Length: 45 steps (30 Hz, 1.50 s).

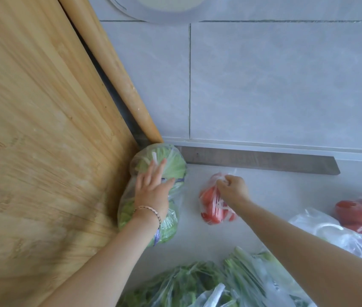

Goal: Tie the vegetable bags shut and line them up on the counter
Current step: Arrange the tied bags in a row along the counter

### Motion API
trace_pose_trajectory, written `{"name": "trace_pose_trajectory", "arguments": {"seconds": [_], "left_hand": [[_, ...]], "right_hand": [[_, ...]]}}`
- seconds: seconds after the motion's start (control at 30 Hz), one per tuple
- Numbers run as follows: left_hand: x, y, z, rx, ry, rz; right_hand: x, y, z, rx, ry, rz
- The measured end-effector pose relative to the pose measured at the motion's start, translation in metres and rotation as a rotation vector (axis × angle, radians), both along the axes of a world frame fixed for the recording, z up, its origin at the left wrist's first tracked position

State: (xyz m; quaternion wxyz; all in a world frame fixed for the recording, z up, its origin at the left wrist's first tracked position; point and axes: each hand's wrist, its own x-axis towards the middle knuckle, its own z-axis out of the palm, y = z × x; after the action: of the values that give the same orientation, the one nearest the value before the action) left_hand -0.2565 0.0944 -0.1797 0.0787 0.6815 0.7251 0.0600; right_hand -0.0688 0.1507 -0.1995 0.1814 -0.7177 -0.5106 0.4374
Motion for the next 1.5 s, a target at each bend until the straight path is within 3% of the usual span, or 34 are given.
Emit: {"name": "trace_pose_trajectory", "arguments": {"seconds": [0.23,0.33,0.4,0.47,0.57,0.8,0.93,1.0,1.3,1.5], "left_hand": [[0.000,0.004,0.001,-0.241,0.128,0.018],[-0.002,0.005,0.002,-0.238,0.143,0.019],[-0.003,0.005,-0.001,-0.239,0.142,0.021],[-0.002,0.005,-0.003,-0.240,0.142,0.016],[-0.003,0.005,-0.004,-0.236,0.129,0.018],[-0.017,0.005,-0.003,-0.230,0.080,0.043],[-0.019,0.004,-0.003,-0.203,0.050,0.028],[-0.019,0.004,-0.003,-0.201,0.042,0.022],[-0.021,0.006,-0.002,-0.191,0.023,0.049],[-0.020,0.007,-0.001,-0.179,0.034,0.074]], "right_hand": [[-0.035,0.021,-0.001,0.104,-0.101,0.334],[-0.032,0.014,-0.005,0.158,-0.095,0.021],[-0.032,0.010,-0.014,-0.076,0.025,-0.339],[-0.033,0.007,-0.029,-0.251,0.275,-0.504],[-0.038,0.007,-0.042,-0.213,0.366,-0.416],[-0.053,0.011,-0.043,-0.140,0.183,-0.038],[-0.044,0.020,-0.043,-0.095,0.287,-0.230],[-0.039,0.029,-0.046,-0.068,0.289,-0.205],[-0.021,0.037,-0.045,0.053,0.092,0.270],[-0.010,0.046,-0.024,-0.047,-0.179,0.632]]}}
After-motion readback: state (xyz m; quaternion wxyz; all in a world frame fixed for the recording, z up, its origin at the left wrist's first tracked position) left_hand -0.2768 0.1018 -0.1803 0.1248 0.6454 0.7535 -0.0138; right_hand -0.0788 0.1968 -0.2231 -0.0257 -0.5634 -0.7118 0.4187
